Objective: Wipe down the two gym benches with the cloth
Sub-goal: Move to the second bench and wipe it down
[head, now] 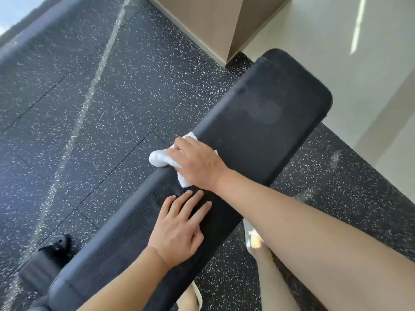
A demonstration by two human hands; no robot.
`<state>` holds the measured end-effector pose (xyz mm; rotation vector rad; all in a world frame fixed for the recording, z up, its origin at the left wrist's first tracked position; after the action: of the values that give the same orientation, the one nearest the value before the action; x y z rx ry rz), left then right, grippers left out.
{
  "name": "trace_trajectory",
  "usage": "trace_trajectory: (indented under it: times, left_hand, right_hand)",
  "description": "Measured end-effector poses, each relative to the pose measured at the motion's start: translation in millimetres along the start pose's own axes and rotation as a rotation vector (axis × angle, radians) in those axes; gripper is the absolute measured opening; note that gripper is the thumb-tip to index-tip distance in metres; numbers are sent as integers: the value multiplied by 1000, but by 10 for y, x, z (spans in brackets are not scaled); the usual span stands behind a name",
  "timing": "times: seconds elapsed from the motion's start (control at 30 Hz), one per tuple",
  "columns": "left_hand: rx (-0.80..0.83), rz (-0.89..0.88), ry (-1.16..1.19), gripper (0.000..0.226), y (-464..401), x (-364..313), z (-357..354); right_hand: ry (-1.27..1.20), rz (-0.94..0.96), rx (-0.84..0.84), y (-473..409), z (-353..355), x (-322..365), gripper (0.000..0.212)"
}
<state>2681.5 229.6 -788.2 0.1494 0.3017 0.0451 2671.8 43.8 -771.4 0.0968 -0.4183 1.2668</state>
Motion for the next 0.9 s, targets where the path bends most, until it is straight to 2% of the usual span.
trace_trajectory:
  times: [0.07, 0.13, 0.27, 0.4, 0.47, 0.53, 0.63, 0.73, 0.83, 0.9]
  left_hand:
    - [-25, 38, -5, 46, -233, 6, 111]
    - [-46, 67, -34, 37, -510, 13, 220]
    - [-106, 148, -39, 48, -1126, -22, 384]
    - [-184, 303, 18, 50, -1824, -112, 421]
    - [-227, 467, 83, 49, -2017, -229, 350]
    - [-259, 587, 102, 51, -2059, -367, 231]
    - [-288, 617, 94, 53, -2062, -424, 146]
    - [-313, 656, 100, 51, -2076, -438, 151]
    - [-325, 635, 68, 51, -2097, -463, 139]
    - [-335, 625, 45, 51, -2107, -440, 139]
  right_hand:
    - [47, 58, 54, 21, 85, -311, 46]
    - [99, 9, 43, 22, 217, -713, 61]
    - [208, -128, 25, 56, 595, -1600, 47]
    - [197, -400, -45, 111, 1011, -2408, 25]
    - [197, -523, -93, 79, 1062, -2549, 17]
    - [231, -573, -135, 61, 1008, -2474, 22]
    - [150, -419, -30, 182, 771, -2048, 37]
    - [3, -170, 2, 508, 611, -1633, 27]
    - [67, 106, -8, 643, 725, -1921, 28]
    - [111, 91, -81, 569, 878, -2428, 28]
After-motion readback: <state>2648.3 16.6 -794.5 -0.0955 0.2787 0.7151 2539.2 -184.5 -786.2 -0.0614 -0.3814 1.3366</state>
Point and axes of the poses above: each hand's wrist, its own y-axis away from the middle knuckle, its own z-axis out of the back of the hand, x = y × z, the point moved 3 cm from there along -y, towards the middle knuckle, and after that the axes turned 3 degrees about z, right-handed, at the moved point
